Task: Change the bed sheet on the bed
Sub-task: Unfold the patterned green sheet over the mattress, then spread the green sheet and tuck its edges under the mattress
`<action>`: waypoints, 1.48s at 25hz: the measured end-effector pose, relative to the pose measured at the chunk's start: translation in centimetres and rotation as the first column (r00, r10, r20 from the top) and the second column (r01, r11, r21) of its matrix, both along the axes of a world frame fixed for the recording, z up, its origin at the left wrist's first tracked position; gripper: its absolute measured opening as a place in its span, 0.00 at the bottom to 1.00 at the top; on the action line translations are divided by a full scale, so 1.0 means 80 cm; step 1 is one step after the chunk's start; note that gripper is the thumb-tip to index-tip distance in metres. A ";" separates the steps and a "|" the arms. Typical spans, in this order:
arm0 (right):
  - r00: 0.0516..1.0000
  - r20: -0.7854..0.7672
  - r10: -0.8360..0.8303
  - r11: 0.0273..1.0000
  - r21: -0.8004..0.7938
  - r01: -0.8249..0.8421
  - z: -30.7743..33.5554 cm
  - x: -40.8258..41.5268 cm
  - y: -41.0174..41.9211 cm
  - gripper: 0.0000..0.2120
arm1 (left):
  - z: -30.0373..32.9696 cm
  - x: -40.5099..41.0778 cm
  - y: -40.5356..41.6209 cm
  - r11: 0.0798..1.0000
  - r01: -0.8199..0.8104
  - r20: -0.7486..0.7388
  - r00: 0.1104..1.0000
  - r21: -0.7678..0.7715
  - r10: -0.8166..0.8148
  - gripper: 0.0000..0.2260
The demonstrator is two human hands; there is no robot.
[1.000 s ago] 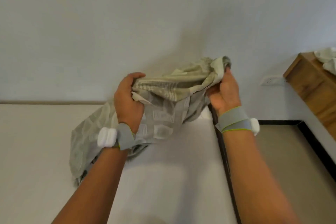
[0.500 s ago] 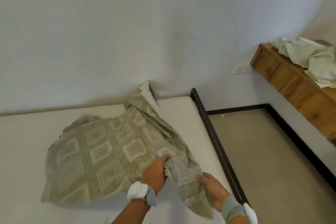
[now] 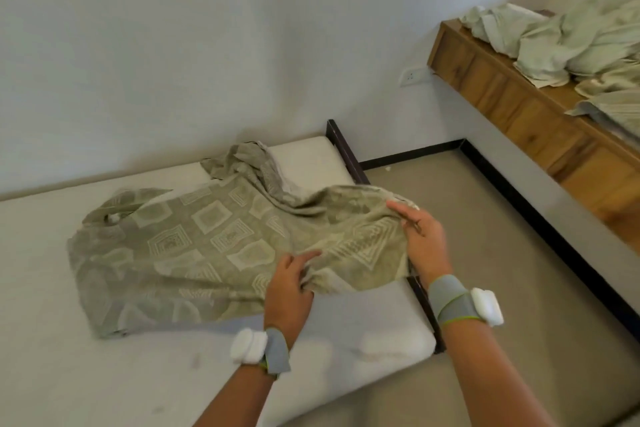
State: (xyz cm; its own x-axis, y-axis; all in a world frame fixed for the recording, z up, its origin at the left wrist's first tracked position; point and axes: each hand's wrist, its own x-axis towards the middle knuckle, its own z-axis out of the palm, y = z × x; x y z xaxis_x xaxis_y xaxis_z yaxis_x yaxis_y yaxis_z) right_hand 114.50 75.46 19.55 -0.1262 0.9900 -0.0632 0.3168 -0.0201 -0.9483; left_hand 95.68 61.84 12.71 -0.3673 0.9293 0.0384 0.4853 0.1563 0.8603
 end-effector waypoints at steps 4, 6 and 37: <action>0.852 0.515 0.095 0.995 -0.026 -0.096 -0.108 0.107 -0.012 0.24 | -0.098 0.091 -0.022 0.926 0.209 -0.157 0.951 -0.314 -0.268 0.24; 0.697 0.681 0.225 0.972 -0.209 -0.109 -0.209 0.161 -0.017 0.25 | -0.161 0.124 -0.017 0.827 0.271 -0.145 0.912 -0.492 -0.384 0.22; 0.547 0.262 0.795 0.606 -0.371 -0.703 -0.171 -0.063 0.338 0.10 | -0.097 0.036 0.293 0.715 -0.564 0.054 0.768 -0.414 0.638 0.09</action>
State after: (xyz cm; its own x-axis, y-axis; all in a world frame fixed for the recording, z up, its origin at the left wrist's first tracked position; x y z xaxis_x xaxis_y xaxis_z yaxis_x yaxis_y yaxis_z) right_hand 109.43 102.52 5.84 -0.7368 0.4986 -0.4567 0.6177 0.2217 -0.7545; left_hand 98.53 85.28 4.98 -0.8181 0.4410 -0.3691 0.0250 0.6685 0.7433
